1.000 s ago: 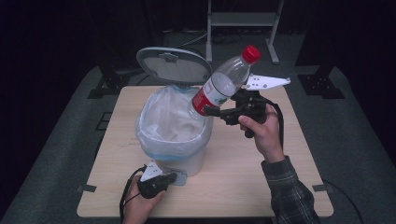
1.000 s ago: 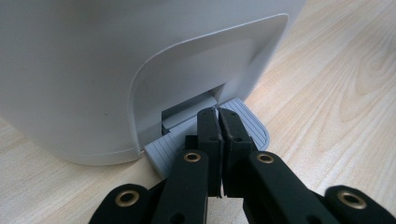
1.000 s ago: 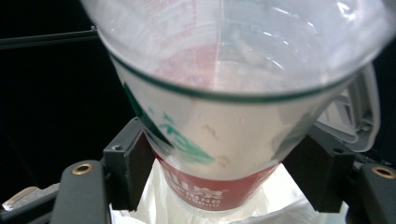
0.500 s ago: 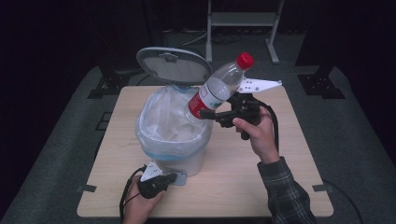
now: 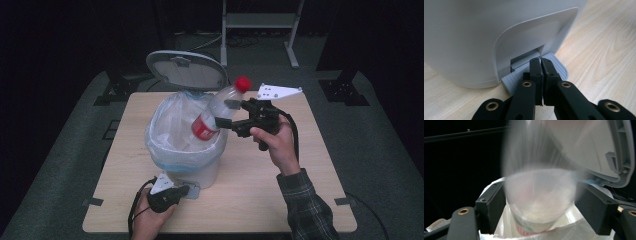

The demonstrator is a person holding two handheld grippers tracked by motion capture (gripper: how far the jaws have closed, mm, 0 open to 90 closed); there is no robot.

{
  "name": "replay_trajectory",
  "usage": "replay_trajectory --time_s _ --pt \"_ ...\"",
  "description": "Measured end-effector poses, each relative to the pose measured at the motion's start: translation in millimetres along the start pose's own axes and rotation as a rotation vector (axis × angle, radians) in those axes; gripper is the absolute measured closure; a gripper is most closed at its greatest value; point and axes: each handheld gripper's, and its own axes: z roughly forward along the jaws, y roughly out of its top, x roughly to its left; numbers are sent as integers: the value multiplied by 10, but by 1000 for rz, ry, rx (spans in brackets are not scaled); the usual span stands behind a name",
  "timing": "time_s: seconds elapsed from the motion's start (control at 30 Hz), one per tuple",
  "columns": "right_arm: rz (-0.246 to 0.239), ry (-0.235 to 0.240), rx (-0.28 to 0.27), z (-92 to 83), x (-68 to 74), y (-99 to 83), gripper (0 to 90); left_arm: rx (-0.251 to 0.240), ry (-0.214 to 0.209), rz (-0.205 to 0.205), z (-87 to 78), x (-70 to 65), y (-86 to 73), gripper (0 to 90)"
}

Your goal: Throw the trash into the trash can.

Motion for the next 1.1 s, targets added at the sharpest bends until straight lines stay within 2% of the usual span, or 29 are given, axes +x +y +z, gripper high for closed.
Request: replay_trajectory --time_s 0.6,1.1 --pt "6 -27 6 -112 -22 -67 239 0 0 -2 0 1 0 880" --pt "26 -72 22 -358 -83 -244 240 1 0 -3 -1 1 0 880"
